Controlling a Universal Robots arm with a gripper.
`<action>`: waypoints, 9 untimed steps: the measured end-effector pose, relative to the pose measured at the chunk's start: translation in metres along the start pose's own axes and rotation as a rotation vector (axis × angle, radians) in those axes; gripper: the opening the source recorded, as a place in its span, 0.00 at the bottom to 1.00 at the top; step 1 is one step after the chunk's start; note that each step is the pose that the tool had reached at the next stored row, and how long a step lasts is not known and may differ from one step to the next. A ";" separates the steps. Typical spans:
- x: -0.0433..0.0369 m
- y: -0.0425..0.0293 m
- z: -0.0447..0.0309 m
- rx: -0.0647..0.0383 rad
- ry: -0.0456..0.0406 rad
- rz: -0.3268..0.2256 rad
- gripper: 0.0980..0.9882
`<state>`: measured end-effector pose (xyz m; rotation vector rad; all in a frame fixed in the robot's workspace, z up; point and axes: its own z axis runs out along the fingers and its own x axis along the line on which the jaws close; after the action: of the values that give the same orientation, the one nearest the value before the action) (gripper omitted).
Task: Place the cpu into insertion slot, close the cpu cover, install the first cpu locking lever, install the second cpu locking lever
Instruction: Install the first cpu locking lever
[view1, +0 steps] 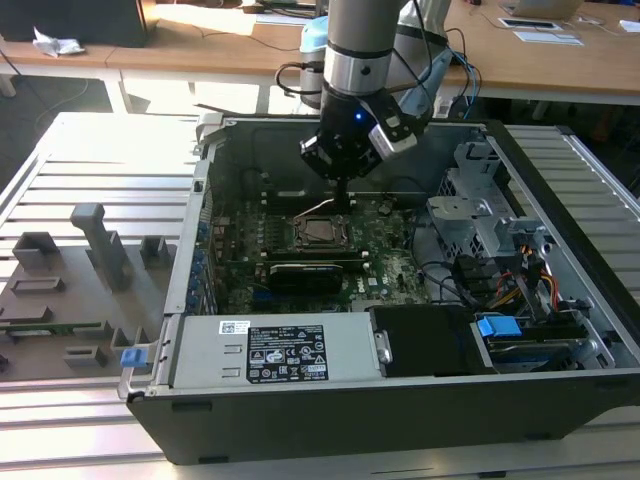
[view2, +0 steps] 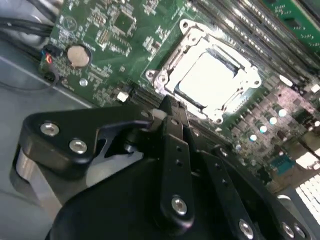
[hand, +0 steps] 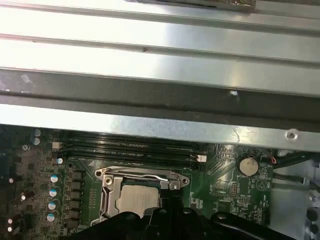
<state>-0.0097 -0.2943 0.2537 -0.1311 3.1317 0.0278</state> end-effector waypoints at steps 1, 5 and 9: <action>0.0000 0.0000 0.0000 0.000 -0.0001 0.000 0.01; 0.0100 0.0088 0.0071 -0.001 -0.0003 0.000 0.01; 0.0231 0.0165 0.0090 0.000 -0.0013 0.000 0.01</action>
<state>-0.0341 -0.2797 0.2448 -0.1307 3.1305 0.0284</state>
